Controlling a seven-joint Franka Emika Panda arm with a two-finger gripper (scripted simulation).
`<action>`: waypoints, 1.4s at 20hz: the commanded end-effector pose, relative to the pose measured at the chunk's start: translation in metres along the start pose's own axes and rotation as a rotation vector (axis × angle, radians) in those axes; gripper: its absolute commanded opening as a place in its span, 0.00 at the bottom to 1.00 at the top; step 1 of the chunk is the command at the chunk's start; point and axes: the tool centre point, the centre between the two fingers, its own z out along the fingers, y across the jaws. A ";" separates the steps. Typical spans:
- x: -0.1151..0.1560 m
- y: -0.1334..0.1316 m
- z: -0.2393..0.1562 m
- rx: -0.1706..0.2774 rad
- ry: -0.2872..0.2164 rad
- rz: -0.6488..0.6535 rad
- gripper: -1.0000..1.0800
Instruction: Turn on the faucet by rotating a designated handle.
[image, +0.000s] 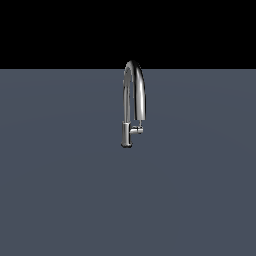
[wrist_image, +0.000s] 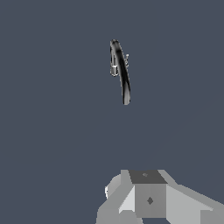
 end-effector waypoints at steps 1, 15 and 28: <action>0.008 0.000 0.002 0.015 -0.021 0.017 0.00; 0.081 0.001 0.027 0.154 -0.207 0.170 0.00; 0.151 0.009 0.066 0.302 -0.403 0.328 0.00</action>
